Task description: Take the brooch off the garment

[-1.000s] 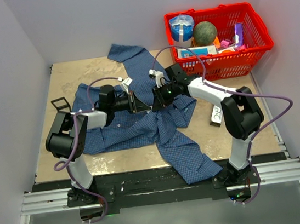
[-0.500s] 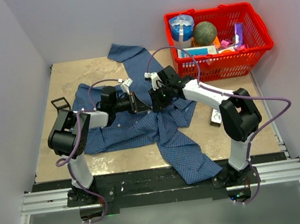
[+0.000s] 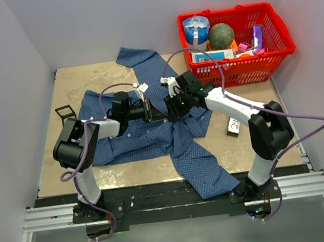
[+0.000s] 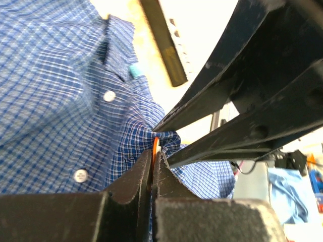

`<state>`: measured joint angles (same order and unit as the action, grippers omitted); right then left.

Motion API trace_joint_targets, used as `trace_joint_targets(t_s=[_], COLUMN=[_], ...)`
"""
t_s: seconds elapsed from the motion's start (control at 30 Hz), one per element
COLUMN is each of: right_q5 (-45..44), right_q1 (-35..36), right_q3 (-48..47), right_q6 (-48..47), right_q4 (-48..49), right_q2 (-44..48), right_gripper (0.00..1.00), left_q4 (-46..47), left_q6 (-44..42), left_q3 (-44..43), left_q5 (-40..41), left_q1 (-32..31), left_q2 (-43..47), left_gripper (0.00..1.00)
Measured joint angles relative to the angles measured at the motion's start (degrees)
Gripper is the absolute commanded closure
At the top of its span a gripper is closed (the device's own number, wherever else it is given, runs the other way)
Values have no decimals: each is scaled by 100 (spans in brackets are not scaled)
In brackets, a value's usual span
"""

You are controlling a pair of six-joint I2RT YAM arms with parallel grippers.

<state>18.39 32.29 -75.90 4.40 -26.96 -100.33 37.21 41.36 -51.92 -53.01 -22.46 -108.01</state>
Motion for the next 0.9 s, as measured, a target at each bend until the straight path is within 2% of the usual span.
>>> trace_joint_targets(t_s=[0.13, 0.4, 0.7, 0.9], right_q5=[284, 852, 1464, 1808], right_q1=[-116, -258, -339, -393], right_q3=[109, 203, 212, 210], right_q6=[11, 92, -57, -236], right_q4=[144, 457, 566, 566], right_q2=[219, 216, 195, 101], right_gripper=[60, 59, 63, 57], left_q4=[98, 284, 498, 575], left_q6=[2, 103, 282, 365], left_q3=[-26, -26, -26, -26], left_q5=[-164, -295, -538, -640], left_q1=[-52, -46, 55, 118], left_q2=[0, 0, 0, 0], left_gripper=[100, 100, 100, 100])
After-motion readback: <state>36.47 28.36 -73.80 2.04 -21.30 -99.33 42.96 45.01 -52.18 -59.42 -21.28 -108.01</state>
